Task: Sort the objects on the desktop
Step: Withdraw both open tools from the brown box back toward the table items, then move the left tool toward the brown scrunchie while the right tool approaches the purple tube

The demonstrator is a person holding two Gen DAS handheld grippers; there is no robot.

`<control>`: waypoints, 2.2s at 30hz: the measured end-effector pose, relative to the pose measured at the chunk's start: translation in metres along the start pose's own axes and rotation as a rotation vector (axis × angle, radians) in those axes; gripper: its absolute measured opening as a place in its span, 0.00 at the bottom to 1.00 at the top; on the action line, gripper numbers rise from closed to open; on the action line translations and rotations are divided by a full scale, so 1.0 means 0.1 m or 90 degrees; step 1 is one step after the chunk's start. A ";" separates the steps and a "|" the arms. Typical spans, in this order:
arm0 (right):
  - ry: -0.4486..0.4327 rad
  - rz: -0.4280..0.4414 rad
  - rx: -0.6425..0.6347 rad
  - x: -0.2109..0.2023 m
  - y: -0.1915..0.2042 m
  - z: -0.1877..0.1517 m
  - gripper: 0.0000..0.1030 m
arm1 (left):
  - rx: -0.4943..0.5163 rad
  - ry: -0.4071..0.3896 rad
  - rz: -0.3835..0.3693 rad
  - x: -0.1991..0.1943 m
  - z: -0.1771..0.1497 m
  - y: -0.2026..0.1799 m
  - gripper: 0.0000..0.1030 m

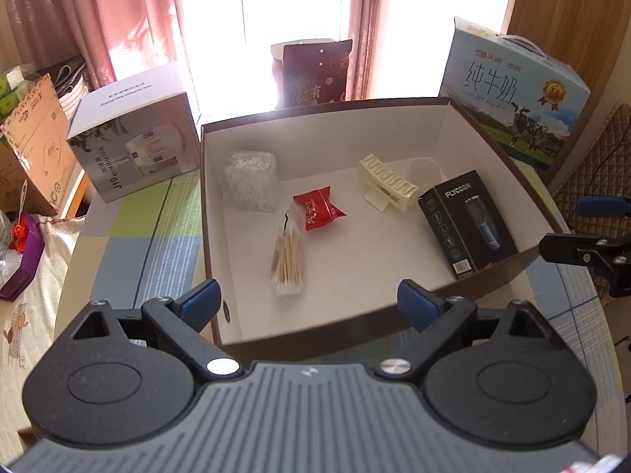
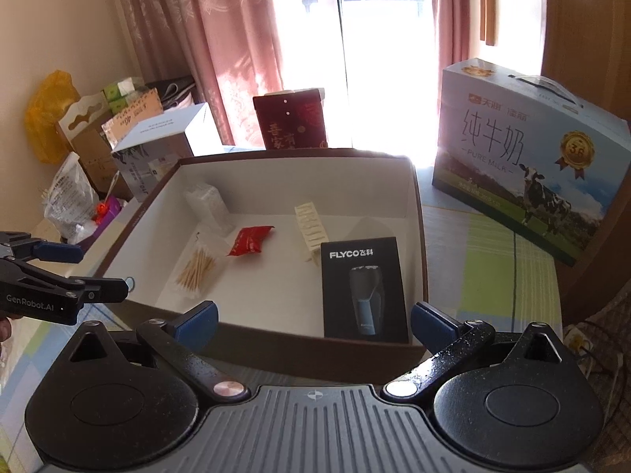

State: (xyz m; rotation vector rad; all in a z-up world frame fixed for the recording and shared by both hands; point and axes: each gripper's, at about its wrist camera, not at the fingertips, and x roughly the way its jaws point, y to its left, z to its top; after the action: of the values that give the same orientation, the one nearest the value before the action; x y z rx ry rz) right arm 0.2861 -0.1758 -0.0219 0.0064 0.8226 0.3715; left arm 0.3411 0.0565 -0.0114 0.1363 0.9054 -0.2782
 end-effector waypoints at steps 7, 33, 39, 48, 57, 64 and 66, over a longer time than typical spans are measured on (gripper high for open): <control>-0.009 0.006 0.015 -0.24 0.05 -0.23 0.98 | -0.010 -0.005 0.002 -0.24 -0.24 -0.04 0.91; 0.017 0.011 0.002 -0.62 0.28 -0.91 0.98 | -0.012 0.010 -0.012 -0.74 -0.92 -0.33 0.91; 0.038 0.007 0.009 -0.61 0.26 -1.08 0.98 | -0.015 0.029 -0.016 -0.71 -1.04 -0.37 0.91; 0.075 -0.005 0.028 -0.60 0.16 -1.31 0.98 | -0.012 0.058 -0.020 -0.65 -1.21 -0.44 0.91; 0.106 -0.014 0.041 -0.53 0.09 -1.49 0.98 | -0.008 0.075 -0.032 -0.56 -1.33 -0.52 0.91; 0.113 -0.017 0.038 -0.49 0.07 -1.52 0.98 | -0.006 0.089 -0.041 -0.48 -1.40 -0.58 0.91; 0.115 -0.017 0.037 -0.47 0.07 -1.53 0.98 | -0.004 0.092 -0.044 -0.45 -1.41 -0.59 0.91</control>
State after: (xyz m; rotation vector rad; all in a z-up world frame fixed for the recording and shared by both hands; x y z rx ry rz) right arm 0.1452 -0.2059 -0.0918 0.0161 1.0108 0.3264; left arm 0.1908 0.0411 -0.0621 0.1206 1.0550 -0.3329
